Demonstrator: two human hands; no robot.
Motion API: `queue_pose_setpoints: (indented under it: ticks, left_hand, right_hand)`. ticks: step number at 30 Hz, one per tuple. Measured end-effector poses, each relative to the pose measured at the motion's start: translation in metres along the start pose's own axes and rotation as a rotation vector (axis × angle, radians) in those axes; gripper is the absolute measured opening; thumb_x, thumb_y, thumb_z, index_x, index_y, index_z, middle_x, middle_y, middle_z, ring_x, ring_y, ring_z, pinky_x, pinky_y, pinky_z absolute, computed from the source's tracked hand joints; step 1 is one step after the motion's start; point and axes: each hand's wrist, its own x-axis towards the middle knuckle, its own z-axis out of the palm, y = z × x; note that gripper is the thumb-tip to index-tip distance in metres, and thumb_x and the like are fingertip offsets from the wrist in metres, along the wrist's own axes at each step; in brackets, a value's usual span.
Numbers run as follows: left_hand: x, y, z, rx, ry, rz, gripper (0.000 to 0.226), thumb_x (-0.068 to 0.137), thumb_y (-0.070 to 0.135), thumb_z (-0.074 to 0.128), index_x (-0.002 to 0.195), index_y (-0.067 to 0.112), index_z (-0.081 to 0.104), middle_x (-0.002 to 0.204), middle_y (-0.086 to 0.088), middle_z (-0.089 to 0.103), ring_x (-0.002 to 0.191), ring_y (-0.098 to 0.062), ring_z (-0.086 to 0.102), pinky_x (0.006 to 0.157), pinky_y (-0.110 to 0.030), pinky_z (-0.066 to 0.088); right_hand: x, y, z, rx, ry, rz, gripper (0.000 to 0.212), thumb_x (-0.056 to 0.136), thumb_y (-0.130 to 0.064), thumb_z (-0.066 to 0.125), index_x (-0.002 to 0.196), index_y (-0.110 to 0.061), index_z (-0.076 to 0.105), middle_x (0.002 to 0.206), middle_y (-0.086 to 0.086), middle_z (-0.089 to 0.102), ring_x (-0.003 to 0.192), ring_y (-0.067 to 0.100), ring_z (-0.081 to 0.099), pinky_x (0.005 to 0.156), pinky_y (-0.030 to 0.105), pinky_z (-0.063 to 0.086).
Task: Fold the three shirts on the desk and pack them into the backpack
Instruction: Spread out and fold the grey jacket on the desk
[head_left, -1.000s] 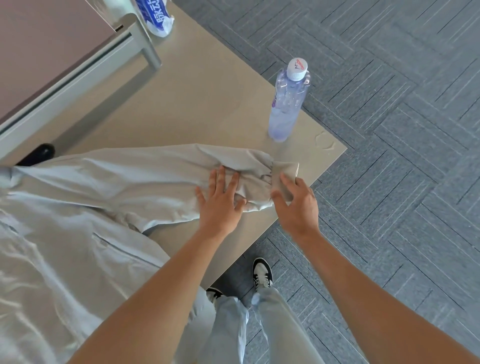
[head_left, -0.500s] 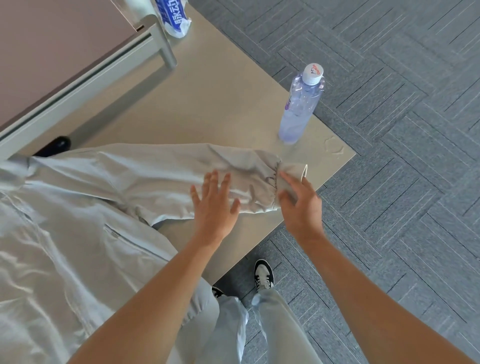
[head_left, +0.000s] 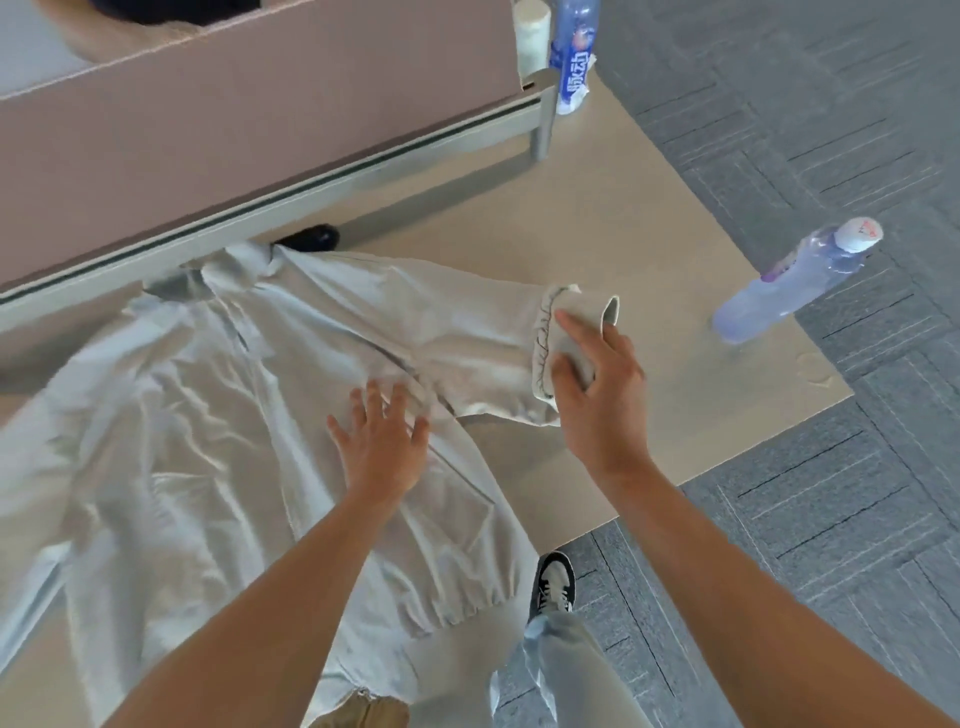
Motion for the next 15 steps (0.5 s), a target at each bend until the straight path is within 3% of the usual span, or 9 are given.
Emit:
queue_pose_setpoints:
  ticks: [4, 8, 15]
  left_hand:
    - [-0.017, -0.072, -0.015, -0.034, -0.007, -0.036, 0.067, 0.105, 0.055, 0.03, 0.165, 0.027, 0.016, 0.172, -0.011, 0.013, 0.159, -0.032, 0.007, 0.124, -0.066, 0.007]
    - [-0.039, -0.151, -0.037, -0.119, 0.035, -0.152, 0.07, 0.105, 0.055, 0.035, 0.165, 0.026, 0.014, 0.171, -0.013, 0.015, 0.159, -0.032, 0.008, 0.124, -0.065, 0.007]
    - [-0.094, -0.27, -0.063, -0.259, 0.111, -0.358, 0.074, 0.104, 0.053, 0.041, 0.166, 0.025, 0.013, 0.172, -0.012, 0.016, 0.159, -0.032, 0.01, 0.125, -0.064, 0.005]
  right_hand:
    - [-0.005, -0.064, 0.062, -0.034, -0.033, -0.105, 0.046, 0.088, 0.006, 0.061, 0.129, -0.015, 0.07, 0.124, 0.009, 0.067, 0.117, 0.033, 0.057, 0.095, 0.03, 0.041]
    - [-0.017, -0.126, 0.13, -0.058, -0.107, -0.166, 0.049, 0.091, 0.001, 0.058, 0.136, -0.017, 0.067, 0.137, 0.005, 0.063, 0.122, 0.025, 0.049, 0.1, 0.024, 0.035]
    - [-0.054, -0.229, 0.238, -0.084, -0.336, -0.386, 0.048, 0.095, 0.001, 0.056, 0.139, -0.015, 0.065, 0.137, 0.005, 0.062, 0.124, 0.023, 0.048, 0.098, 0.019, 0.033]
